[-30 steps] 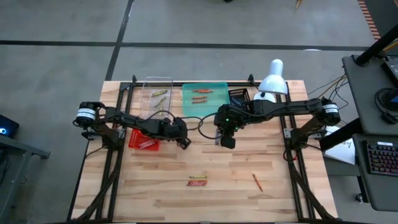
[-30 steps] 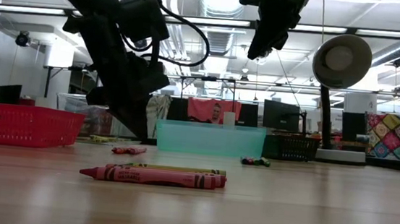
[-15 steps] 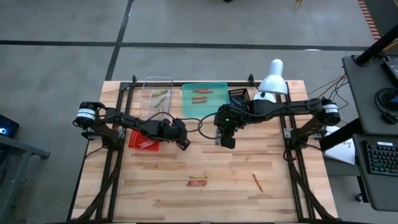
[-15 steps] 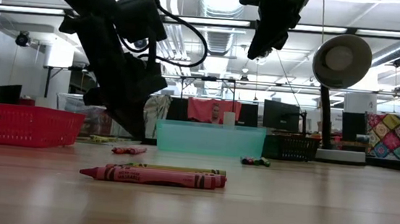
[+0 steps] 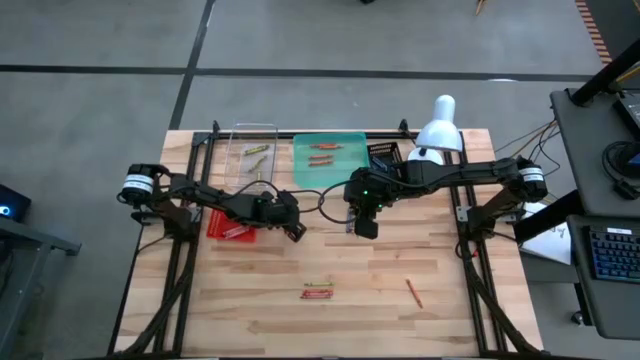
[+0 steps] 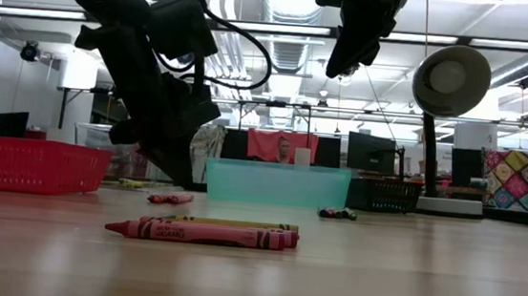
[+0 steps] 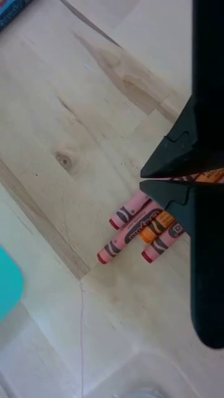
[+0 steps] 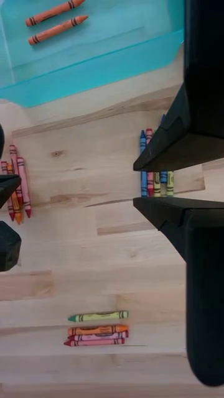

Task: Sort crayons
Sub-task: Put the red crayon into the red bin

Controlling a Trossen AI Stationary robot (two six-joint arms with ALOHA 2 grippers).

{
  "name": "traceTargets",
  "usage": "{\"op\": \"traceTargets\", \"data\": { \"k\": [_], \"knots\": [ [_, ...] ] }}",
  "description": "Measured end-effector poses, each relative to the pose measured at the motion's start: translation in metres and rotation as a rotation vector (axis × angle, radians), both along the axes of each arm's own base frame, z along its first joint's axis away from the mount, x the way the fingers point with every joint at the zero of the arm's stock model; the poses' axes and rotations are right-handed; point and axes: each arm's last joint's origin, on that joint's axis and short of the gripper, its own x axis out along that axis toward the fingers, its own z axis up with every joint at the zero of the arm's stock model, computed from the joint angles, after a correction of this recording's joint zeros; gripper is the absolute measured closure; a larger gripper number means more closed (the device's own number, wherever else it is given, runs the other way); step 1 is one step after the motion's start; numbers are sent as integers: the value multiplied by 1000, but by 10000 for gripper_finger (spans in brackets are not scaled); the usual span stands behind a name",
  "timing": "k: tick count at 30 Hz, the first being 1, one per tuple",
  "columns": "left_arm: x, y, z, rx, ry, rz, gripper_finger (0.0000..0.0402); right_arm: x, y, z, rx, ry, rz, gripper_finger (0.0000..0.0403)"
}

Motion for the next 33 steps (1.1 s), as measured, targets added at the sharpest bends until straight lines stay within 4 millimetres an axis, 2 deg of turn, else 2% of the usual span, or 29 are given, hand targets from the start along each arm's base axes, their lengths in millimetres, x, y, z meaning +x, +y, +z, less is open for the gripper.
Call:
{"op": "traceTargets", "data": {
  "k": [17,25,33],
  "knots": [
    [-1,0,-1,0,-2,2,401,1,0,1,-1,-16,1,337],
    [11,-2,-20,-32,19,-19,401,2,0,1,-1,-19,2,337],
    [19,-3,-15,-25,34,-63,401,2,0,1,1,-19,-1,337]
  ]
}}
